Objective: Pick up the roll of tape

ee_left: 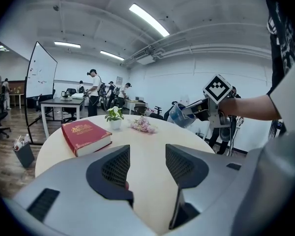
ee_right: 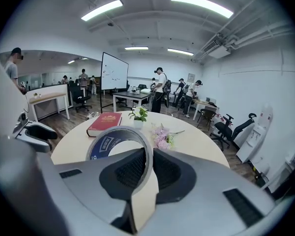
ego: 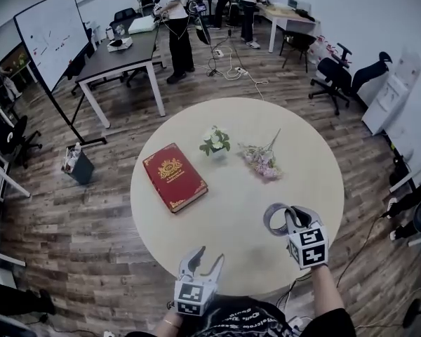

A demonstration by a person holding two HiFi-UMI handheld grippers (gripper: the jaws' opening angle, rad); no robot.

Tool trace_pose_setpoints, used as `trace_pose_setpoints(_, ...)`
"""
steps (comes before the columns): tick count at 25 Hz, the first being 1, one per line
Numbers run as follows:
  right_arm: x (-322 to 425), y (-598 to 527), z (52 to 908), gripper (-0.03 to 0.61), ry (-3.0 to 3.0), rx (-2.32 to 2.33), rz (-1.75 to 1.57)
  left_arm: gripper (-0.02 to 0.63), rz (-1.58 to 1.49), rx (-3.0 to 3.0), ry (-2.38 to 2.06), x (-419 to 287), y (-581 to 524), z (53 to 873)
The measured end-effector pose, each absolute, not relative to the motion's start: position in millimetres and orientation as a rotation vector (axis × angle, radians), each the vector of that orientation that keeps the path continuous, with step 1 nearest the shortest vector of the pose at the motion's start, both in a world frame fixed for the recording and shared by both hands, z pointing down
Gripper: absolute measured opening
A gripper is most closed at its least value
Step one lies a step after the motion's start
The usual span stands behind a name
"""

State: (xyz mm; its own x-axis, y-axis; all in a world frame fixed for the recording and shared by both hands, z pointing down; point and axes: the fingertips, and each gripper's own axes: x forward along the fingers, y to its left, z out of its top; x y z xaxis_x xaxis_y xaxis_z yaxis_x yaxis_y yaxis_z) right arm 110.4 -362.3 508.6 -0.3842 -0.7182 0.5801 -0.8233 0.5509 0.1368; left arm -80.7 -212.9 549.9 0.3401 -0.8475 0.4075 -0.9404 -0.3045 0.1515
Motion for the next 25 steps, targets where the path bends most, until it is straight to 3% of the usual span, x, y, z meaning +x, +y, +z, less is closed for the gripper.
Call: trace_pose_setpoints(25, 112, -218, 536, 0.057, -2.214, 1.498, 0.266, 0.247, 0.377, 2.41, -1.405, -41, -200, 545)
